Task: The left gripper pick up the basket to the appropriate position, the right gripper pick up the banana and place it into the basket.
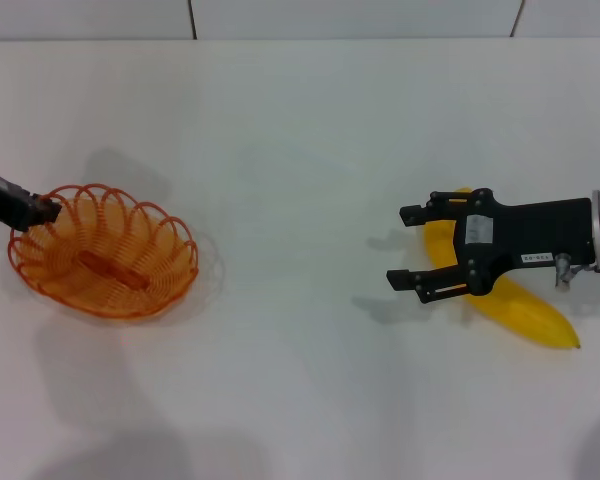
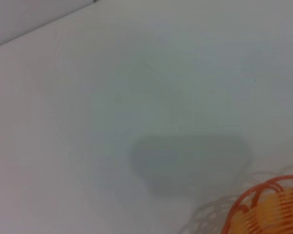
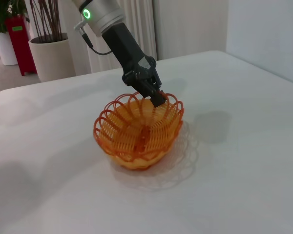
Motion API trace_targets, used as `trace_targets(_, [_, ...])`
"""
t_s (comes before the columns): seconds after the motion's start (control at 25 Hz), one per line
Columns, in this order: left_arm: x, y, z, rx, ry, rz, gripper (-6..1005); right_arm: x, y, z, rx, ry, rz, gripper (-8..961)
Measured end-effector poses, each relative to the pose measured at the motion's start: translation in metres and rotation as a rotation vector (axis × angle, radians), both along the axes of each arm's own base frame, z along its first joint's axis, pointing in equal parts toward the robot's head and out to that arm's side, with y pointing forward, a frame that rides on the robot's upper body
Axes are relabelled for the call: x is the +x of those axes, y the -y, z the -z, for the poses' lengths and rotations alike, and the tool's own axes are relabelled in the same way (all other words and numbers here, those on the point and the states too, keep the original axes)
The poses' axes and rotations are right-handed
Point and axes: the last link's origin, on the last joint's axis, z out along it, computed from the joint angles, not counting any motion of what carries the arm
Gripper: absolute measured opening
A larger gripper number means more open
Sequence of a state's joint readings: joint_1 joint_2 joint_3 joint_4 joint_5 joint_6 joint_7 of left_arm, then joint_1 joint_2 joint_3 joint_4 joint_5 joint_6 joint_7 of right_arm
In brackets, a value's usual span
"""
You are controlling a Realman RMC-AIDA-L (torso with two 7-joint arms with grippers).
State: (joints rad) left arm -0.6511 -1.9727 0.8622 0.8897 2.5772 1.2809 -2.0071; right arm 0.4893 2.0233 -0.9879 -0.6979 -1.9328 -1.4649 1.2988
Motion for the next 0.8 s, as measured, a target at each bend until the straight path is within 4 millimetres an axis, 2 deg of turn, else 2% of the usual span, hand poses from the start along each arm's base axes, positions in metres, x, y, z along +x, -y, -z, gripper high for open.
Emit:
trace_targets(0.32, [0.002, -0.001, -0.002, 0.008, 0.005, 0.000, 95, 0.000, 0.000, 0.000, -0.001, 0.000, 0.001, 891])
trace_targets(0.8, [0.027, -0.013, 0.000, 0.039, 0.106, 0.071, 84, -0.001, -0.001, 0.000, 0.001, 0.000, -0.002, 890])
